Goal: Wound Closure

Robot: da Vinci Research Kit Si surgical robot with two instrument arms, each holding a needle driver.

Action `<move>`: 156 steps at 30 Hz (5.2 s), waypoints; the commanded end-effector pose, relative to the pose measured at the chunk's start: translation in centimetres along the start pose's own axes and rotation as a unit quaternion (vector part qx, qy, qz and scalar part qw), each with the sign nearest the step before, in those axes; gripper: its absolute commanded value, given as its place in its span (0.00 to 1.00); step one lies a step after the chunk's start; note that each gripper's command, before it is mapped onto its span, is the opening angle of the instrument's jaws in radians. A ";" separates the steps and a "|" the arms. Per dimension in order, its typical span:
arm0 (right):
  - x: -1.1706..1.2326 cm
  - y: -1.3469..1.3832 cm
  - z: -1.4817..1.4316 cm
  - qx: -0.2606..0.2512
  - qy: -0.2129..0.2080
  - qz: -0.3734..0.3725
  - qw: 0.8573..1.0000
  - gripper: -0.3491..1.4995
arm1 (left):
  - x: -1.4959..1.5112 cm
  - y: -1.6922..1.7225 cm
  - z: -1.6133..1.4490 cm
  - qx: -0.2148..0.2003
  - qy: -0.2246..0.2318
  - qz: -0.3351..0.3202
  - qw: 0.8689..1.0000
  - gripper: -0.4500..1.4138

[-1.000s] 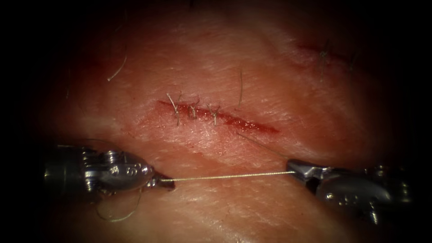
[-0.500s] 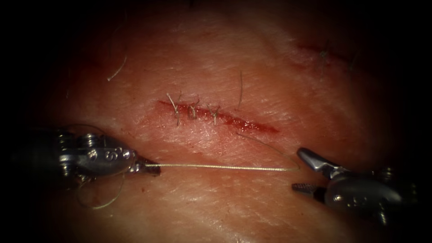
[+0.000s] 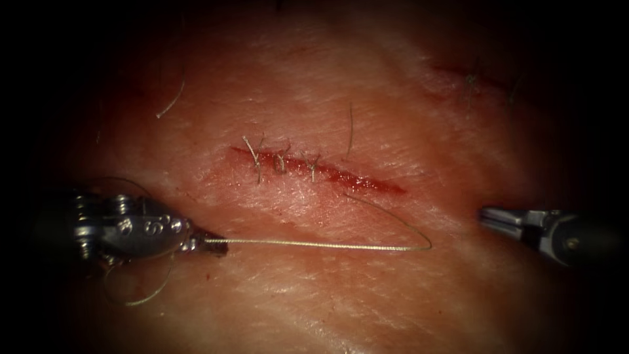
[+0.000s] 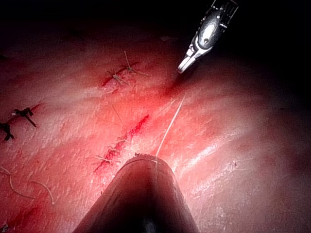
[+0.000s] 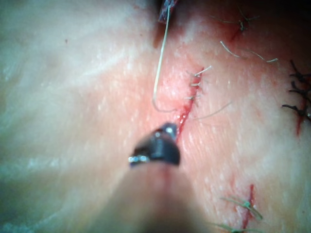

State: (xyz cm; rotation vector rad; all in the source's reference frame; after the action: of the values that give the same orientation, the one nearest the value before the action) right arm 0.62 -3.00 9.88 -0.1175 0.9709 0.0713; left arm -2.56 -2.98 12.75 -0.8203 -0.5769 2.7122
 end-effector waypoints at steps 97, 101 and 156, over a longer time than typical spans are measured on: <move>-0.27 -0.16 2.37 -0.063 0.132 0.120 0.982 0.53 | 0.03 0.43 0.93 0.040 0.048 -0.011 0.998 0.00; -0.30 -0.22 2.45 -0.054 0.121 0.114 0.985 0.52 | 0.13 0.56 0.75 0.038 0.046 0.001 0.998 0.00; -0.04 -0.92 2.50 0.082 0.151 0.100 0.980 0.80 | 0.80 -1.10 0.94 0.091 0.029 0.043 0.994 0.00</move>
State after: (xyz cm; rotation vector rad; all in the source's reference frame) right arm 2.68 -3.56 11.32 0.1243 1.2879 0.1628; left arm -3.57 -1.99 13.53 -0.8928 -0.2827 2.7571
